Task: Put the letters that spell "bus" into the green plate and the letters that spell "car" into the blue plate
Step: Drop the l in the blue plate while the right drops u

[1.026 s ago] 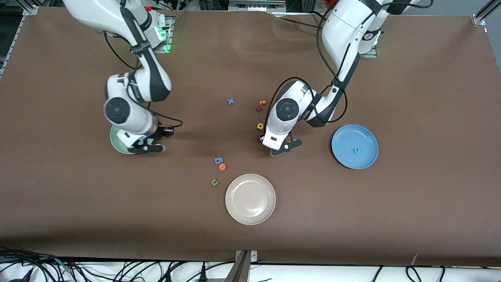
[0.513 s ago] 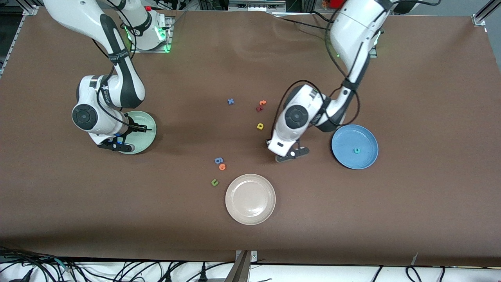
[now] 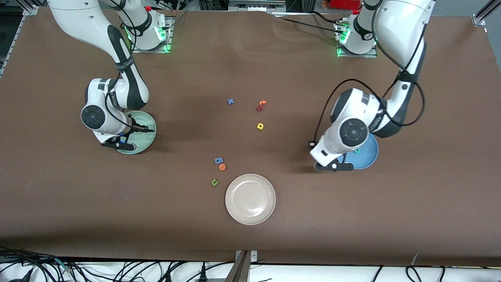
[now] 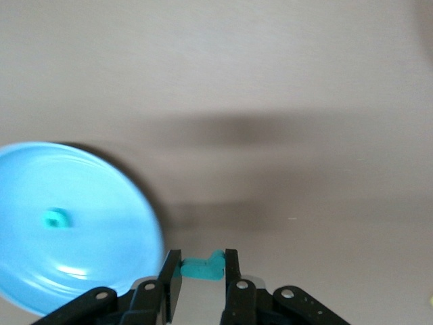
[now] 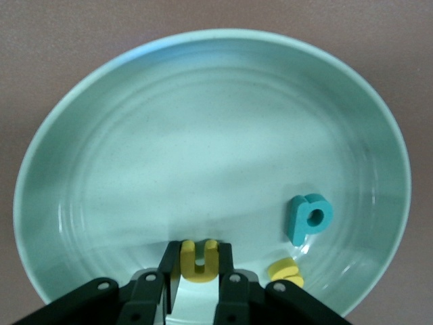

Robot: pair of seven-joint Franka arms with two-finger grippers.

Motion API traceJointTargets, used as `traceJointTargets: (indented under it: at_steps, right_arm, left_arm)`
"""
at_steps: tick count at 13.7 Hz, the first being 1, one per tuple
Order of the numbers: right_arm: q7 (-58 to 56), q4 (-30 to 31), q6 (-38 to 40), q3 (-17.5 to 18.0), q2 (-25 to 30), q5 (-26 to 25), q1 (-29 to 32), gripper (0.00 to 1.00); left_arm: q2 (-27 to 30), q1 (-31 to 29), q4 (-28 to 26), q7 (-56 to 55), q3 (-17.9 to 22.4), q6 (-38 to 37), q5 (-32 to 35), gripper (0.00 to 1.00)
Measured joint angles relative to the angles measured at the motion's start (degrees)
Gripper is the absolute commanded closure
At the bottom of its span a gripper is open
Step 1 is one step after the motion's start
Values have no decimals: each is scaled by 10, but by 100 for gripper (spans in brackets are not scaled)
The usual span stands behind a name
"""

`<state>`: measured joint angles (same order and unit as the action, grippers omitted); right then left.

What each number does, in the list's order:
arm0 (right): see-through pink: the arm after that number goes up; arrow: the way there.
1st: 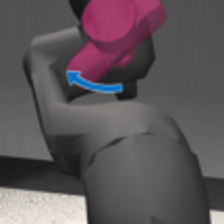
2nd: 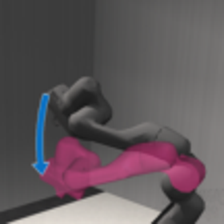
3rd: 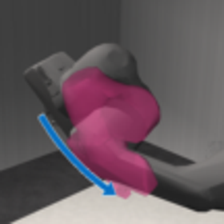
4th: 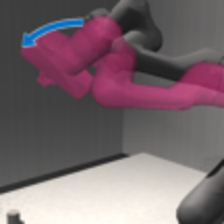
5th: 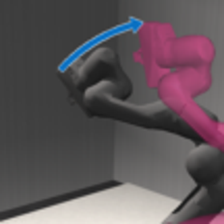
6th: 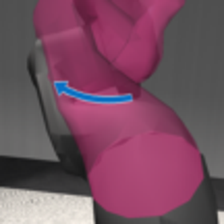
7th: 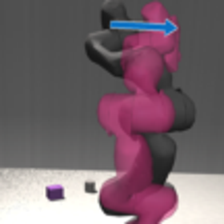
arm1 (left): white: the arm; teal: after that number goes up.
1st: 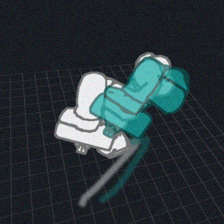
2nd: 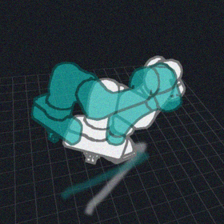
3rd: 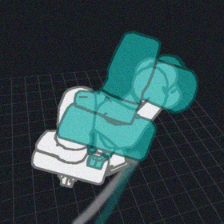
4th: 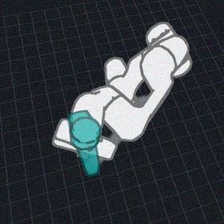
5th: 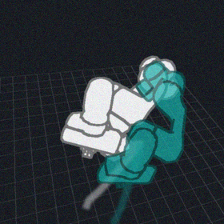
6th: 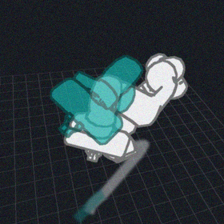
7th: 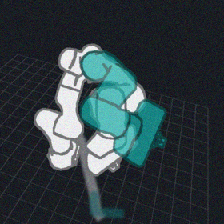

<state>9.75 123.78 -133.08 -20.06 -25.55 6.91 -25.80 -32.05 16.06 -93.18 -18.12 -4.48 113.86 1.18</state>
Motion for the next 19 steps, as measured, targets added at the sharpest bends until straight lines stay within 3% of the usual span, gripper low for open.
traceJointTargets:
  at_steps: [6,8,12,13,14,15,17,19]
  right_arm:
    - [0,-19,25,-12,26,0,0,0]
    - [0,-54,87,-23,48,0,0,0]
    - [0,-156,227,-43,75,0,0,0]
    - [0,-181,254,-49,76,0,0,0]
    - [0,-208,283,-55,76,0,0,0]
    - [0,-235,312,-60,76,0,0,0]
    - [-1,-280,355,-66,76,0,0,0]
    - [-1,-325,395,-71,77,0,0,0]
  left_arm:
    - [8,-86,-23,165,0,16,22,93]
    - [11,-105,-51,191,0,54,22,93]
    - [48,-110,-159,196,-3,156,22,93]
    - [59,-112,-187,196,-3,182,22,89]
    - [72,-115,-217,196,-2,209,22,74]
    - [82,-118,-243,196,-2,227,22,53]
    - [92,-125,-275,196,-2,254,22,51]
    - [105,-131,-312,196,-2,305,22,26]
